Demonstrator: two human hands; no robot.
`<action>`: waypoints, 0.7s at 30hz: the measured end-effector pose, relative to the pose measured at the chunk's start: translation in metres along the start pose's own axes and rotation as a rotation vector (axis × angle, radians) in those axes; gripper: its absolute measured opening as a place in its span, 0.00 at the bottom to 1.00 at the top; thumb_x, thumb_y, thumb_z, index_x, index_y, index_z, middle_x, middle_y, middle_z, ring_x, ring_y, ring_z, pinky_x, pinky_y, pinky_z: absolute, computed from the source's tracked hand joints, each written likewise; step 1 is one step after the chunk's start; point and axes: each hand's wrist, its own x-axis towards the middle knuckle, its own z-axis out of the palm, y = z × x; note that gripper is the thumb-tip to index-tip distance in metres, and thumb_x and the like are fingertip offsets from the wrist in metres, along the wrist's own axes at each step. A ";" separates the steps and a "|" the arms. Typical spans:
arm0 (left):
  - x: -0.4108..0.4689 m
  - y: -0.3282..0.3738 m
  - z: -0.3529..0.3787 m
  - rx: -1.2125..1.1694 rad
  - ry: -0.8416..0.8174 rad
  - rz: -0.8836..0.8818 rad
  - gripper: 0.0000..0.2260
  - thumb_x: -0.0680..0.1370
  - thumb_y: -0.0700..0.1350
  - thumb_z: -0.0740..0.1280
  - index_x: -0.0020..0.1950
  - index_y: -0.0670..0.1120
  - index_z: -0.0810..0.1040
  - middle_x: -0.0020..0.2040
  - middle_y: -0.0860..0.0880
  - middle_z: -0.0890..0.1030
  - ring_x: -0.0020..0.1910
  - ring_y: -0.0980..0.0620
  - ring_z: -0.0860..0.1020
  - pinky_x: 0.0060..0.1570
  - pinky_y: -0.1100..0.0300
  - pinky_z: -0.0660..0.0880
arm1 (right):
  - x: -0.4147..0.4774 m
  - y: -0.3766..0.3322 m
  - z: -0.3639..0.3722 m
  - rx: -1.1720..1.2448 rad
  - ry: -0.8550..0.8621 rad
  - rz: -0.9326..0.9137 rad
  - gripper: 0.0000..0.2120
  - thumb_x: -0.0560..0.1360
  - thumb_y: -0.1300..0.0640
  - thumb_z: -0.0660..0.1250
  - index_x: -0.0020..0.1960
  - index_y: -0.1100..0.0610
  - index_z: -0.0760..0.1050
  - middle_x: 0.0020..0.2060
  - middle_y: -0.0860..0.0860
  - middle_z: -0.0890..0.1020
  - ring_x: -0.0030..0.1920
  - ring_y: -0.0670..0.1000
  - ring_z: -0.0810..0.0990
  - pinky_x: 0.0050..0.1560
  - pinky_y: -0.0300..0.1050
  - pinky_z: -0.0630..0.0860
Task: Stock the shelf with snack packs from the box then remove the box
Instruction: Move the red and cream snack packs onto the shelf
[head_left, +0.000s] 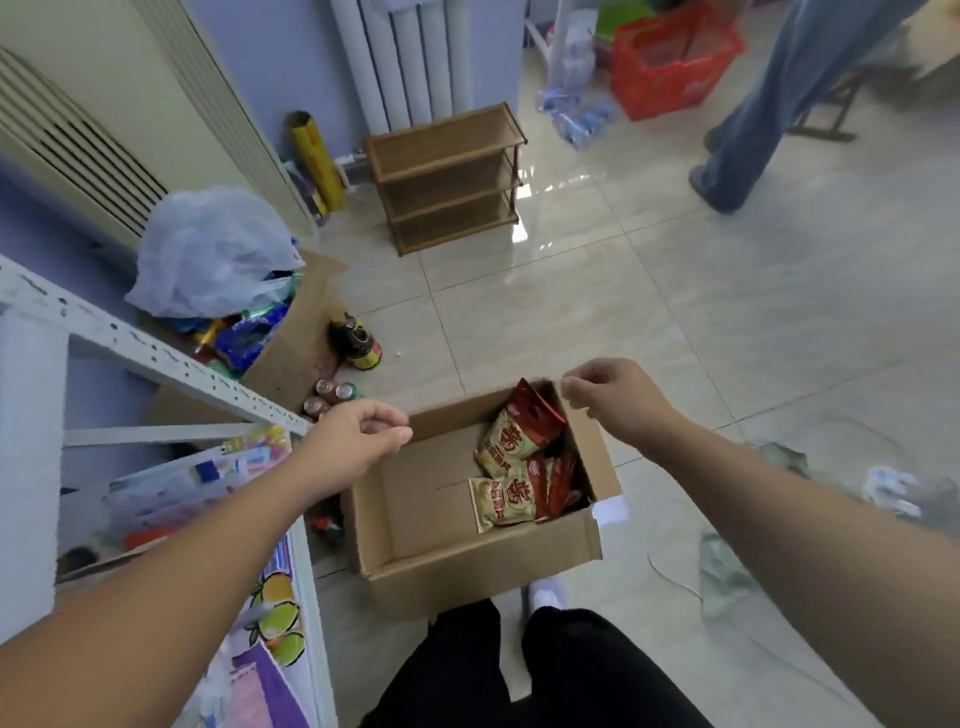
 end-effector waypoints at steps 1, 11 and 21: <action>0.010 -0.001 0.001 -0.005 -0.035 0.000 0.06 0.76 0.48 0.74 0.52 0.51 0.82 0.47 0.48 0.86 0.48 0.51 0.84 0.49 0.58 0.78 | -0.002 0.007 -0.001 0.017 0.031 0.034 0.07 0.77 0.51 0.70 0.45 0.54 0.83 0.42 0.50 0.86 0.47 0.51 0.85 0.53 0.55 0.81; 0.119 -0.031 0.022 -0.043 -0.178 -0.066 0.04 0.76 0.44 0.73 0.50 0.49 0.81 0.47 0.43 0.86 0.52 0.39 0.83 0.46 0.53 0.77 | 0.023 0.070 0.029 0.199 0.187 0.272 0.09 0.76 0.54 0.70 0.46 0.60 0.83 0.42 0.57 0.86 0.44 0.55 0.84 0.51 0.55 0.79; 0.226 -0.050 0.112 0.076 -0.298 -0.074 0.06 0.77 0.45 0.73 0.52 0.46 0.81 0.44 0.47 0.85 0.46 0.48 0.83 0.43 0.57 0.77 | 0.067 0.179 0.084 0.377 0.205 0.541 0.09 0.73 0.58 0.69 0.41 0.64 0.81 0.33 0.55 0.81 0.38 0.51 0.76 0.42 0.49 0.71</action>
